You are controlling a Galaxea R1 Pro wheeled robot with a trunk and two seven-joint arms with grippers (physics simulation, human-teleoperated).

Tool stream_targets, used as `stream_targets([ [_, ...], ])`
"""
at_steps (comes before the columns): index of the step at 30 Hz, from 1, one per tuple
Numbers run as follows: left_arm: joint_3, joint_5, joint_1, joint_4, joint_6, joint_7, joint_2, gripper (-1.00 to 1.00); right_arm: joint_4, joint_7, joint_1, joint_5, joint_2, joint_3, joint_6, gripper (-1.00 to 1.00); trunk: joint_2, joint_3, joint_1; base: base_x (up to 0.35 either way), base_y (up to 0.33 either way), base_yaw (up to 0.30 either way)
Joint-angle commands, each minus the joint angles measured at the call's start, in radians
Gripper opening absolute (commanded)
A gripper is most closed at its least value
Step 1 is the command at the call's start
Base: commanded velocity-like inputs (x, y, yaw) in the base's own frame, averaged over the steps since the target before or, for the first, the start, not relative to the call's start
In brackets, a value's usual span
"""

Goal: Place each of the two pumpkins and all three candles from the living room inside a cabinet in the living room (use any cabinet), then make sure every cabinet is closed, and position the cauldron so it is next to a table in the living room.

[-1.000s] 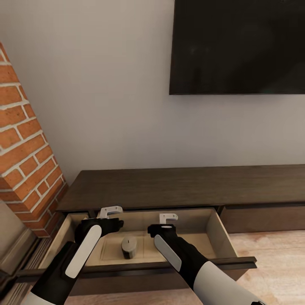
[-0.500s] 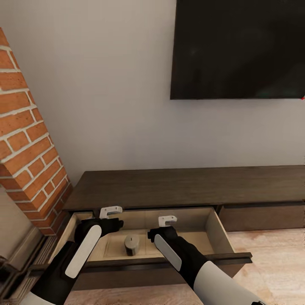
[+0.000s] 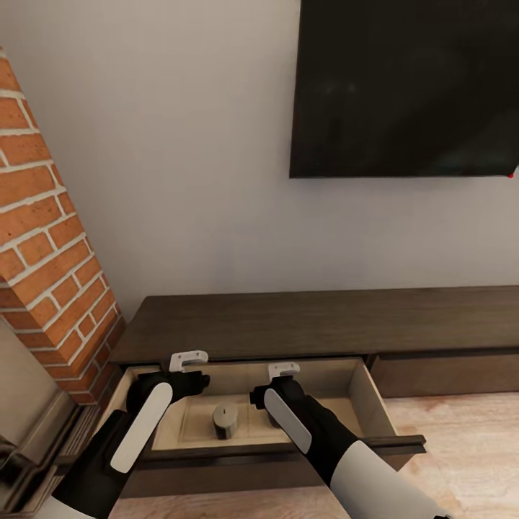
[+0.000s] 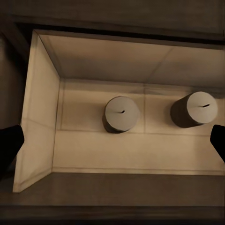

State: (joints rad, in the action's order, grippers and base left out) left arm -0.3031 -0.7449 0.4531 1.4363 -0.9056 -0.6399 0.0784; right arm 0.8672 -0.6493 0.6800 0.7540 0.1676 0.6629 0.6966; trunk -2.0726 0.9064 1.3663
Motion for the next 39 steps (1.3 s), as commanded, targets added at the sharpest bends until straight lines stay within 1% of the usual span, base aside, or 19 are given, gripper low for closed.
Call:
stream_targets([
  [1,-0.002,-0.010,0.001,0.001,-0.001,-0.010,0.001,1.00,0.001,-0.010,0.001,0.010,0.000,0.003,0.001,1.00,0.007,-0.002,-0.004,0.000,0.000,0.000],
  [12,-0.002,-0.010,0.001,0.001,-0.001,-0.010,0.002,1.00,0.002,-0.010,0.001,0.010,0.000,0.003,0.003,1.00,0.084,-0.037,-0.046,-0.016,0.004,0.000],
  [25,-0.001,-0.010,0.001,0.001,-0.001,-0.010,0.002,1.00,0.003,-0.010,0.001,0.008,-0.001,0.003,-0.006,1.00,0.175,-0.077,-0.096,-0.250,0.142,0.006],
  [32,-0.001,-0.008,0.001,0.001,-0.001,-0.014,0.008,1.00,0.003,-0.010,0.001,0.003,0.000,0.003,-0.011,1.00,0.224,-0.099,-0.123,-0.274,0.162,0.220],
  [39,-0.003,-0.010,0.000,0.001,-0.001,-0.050,0.007,1.00,0.003,-0.011,0.001,0.002,0.000,0.003,-0.011,1.00,0.273,-0.121,-0.150,-0.247,0.123,0.278],
])
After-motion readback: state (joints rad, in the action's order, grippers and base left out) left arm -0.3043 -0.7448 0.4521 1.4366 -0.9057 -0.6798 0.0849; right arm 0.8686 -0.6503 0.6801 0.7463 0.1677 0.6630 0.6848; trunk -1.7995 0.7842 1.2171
